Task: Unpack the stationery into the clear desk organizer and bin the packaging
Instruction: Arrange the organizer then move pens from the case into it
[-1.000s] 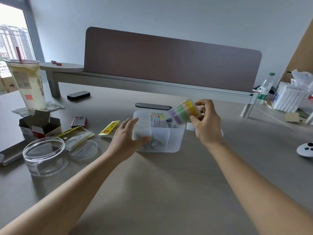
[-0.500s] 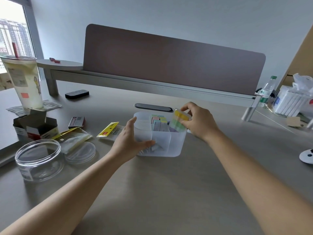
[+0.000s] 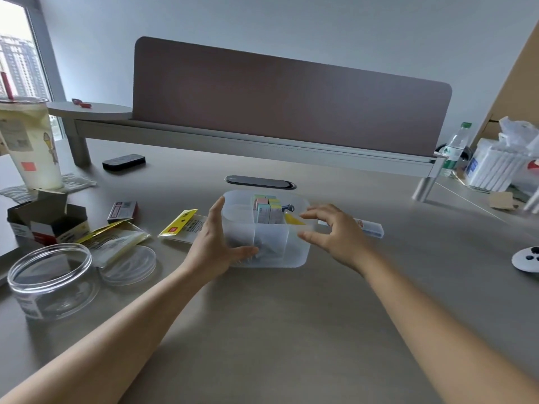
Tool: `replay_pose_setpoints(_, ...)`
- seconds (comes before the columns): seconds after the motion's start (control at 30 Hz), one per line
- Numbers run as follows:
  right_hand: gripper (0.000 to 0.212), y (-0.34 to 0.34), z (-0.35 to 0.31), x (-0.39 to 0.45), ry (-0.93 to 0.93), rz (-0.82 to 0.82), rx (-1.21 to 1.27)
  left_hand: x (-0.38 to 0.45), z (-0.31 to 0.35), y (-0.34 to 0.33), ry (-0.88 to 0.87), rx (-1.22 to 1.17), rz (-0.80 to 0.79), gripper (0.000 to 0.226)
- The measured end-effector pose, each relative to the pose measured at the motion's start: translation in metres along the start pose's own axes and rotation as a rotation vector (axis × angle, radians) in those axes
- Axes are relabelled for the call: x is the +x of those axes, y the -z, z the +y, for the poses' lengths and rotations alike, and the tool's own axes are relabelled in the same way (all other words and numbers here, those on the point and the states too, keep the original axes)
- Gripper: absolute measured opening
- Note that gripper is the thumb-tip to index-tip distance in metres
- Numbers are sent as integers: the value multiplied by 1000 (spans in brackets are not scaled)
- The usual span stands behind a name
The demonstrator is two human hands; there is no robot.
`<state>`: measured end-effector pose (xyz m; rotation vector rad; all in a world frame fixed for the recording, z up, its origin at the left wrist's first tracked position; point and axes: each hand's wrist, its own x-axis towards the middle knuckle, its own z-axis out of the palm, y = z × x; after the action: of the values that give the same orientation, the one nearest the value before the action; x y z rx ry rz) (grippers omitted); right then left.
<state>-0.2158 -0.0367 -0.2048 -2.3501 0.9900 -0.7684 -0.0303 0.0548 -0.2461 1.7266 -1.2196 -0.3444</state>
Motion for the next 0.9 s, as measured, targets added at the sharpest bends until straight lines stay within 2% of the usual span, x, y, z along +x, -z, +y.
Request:
replay_pose_setpoints(0.2,50,-12,23,-10,63,83,-121,6,-9,-5,-28,-6,28,105)
replay_pose_setpoints(0.33,60,-4,63,-4,-97,137,-168,8,-16,-8,-24,26,14,106)
replay_pose_setpoints(0.47,68,4,101,16,-263,44,-418,11,-16,-11,-14,33,29,102)
replay_pose_setpoints(0.6,73,3,118,36,-344,-13,-514,14,-14,-16,-14,49,35,104)
replay_pose_setpoints(0.83,59,4,121,40,-348,25,-659,20,-13,-23,-12,82,34,101)
replay_pose_setpoints(0.9,52,9,120,34,-331,42,-606,19,-14,-22,-10,84,29,99)
